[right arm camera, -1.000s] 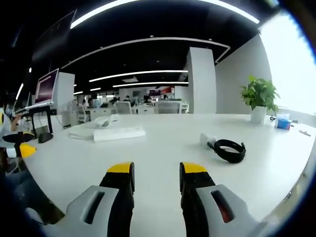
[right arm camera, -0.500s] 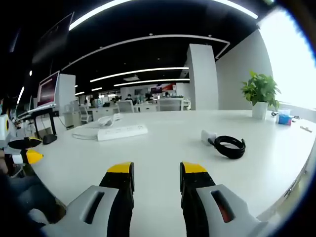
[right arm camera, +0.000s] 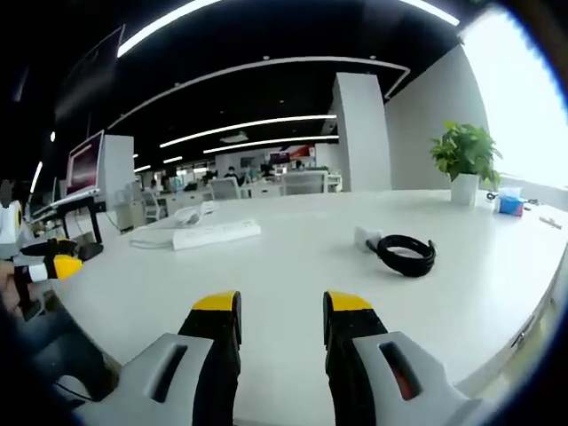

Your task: Straighten the power strip on the desk, plug the charger into it

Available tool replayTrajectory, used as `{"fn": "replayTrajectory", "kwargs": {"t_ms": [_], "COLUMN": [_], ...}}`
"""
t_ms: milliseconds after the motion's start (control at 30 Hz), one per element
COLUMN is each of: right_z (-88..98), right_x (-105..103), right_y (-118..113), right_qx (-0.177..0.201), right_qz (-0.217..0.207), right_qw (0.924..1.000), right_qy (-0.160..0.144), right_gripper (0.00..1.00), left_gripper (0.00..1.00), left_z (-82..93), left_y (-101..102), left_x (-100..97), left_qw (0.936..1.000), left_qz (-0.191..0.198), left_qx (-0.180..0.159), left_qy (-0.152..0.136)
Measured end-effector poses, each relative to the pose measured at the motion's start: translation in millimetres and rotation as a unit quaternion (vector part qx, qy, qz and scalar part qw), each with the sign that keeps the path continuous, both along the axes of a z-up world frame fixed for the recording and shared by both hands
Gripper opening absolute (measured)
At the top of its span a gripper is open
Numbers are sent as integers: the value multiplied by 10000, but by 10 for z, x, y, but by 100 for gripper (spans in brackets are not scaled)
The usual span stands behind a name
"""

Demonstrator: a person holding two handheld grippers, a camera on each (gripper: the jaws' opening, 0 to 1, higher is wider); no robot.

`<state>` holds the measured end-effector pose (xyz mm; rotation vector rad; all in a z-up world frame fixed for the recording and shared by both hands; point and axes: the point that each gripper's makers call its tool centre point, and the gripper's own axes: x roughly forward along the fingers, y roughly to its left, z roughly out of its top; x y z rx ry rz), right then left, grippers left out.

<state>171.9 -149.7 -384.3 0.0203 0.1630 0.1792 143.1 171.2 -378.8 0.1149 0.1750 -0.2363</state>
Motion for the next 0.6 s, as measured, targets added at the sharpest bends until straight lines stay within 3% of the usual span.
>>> {"fn": "replayTrajectory", "kwargs": {"t_ms": [367,600], "right_z": [-72,-71], "right_x": [42,114], "right_y": [57,114], "right_qx": [-69,-257], "right_qz": [130,286], "right_qw": [9999,9992], "right_qy": [74,-69], "right_gripper": [37,37], "left_gripper": [55,55], "left_z": [-23,-7], "left_y": [-100,-138], "left_x": [53,123], "left_qw": [9999,9996], "left_qz": [-138,-205], "left_qx": [-62,-182], "left_qy": [84,25]}}
